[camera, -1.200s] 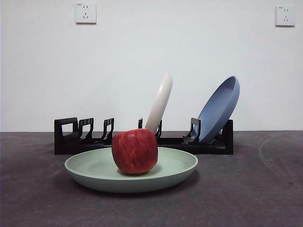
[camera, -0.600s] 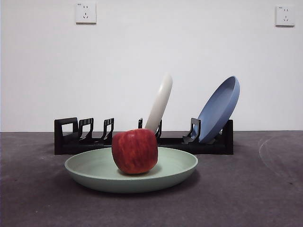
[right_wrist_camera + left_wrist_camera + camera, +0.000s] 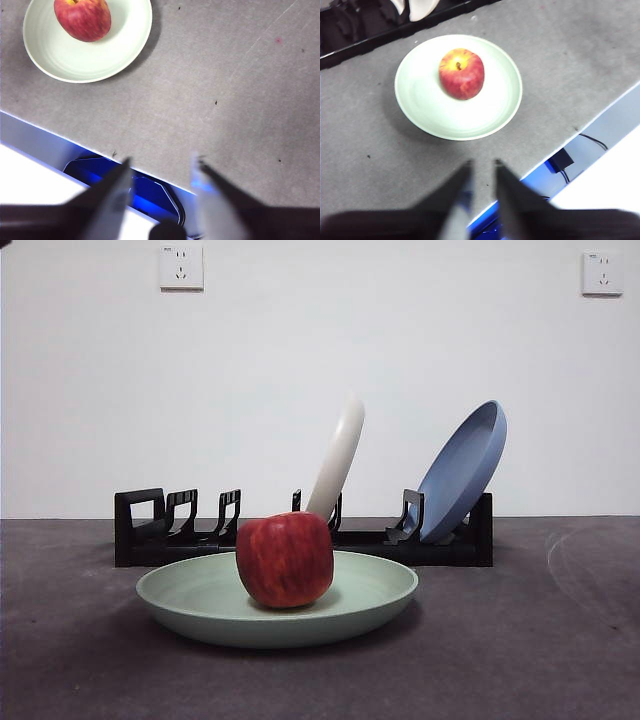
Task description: Take the green plate from the plate rack,put the plate on the table,take the apple from the table,put the apple in the plate
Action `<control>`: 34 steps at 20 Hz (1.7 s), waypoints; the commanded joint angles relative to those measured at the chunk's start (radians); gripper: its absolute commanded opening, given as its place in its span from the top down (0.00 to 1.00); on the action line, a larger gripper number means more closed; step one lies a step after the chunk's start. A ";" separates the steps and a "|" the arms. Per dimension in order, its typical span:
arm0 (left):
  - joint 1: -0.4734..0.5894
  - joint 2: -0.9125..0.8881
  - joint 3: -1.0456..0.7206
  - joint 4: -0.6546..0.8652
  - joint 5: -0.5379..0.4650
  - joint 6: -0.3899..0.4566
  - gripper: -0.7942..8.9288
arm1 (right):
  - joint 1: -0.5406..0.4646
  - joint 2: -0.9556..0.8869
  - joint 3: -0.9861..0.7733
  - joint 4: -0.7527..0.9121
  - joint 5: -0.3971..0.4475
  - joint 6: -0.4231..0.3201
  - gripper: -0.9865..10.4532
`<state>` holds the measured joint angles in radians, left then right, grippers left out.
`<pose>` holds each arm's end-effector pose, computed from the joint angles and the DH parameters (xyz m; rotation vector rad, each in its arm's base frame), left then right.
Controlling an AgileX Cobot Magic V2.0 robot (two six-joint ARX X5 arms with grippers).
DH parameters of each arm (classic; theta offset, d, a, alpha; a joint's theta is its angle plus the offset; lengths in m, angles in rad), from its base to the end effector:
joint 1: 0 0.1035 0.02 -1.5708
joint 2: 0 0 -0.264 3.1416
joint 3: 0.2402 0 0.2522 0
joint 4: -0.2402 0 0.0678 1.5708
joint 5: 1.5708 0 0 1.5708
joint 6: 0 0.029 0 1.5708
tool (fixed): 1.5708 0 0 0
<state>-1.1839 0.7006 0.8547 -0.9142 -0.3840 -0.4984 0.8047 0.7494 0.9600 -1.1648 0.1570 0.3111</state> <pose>0.0552 -0.1067 0.3053 0.0890 0.7130 -0.5924 0.0792 0.0758 0.3145 -0.1663 0.9345 0.4530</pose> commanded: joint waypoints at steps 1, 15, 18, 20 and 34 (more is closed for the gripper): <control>-0.003 -0.005 -0.003 0.004 -0.002 0.012 0.93 | 0.001 -0.002 -0.009 0.008 0.000 0.011 0.93; -0.003 -0.004 -0.003 0.004 -0.005 0.004 0.92 | 0.001 -0.001 -0.005 0.013 0.072 0.041 0.93; 0.015 -0.033 -0.002 0.003 -0.002 0.003 0.92 | 0.001 -0.001 -0.005 0.013 0.072 0.041 0.93; 0.072 -0.058 -0.002 0.004 0.027 0.032 0.92 | 0.001 -0.001 -0.005 0.013 0.072 0.041 0.93; 1.023 -0.533 -0.630 1.117 0.600 0.369 0.92 | 0.001 0.000 -0.005 0.013 0.072 0.041 0.93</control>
<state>-0.1616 0.1680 0.2348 0.1940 0.2054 -0.1814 0.8047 0.7502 0.9600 -1.1580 0.2279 0.3443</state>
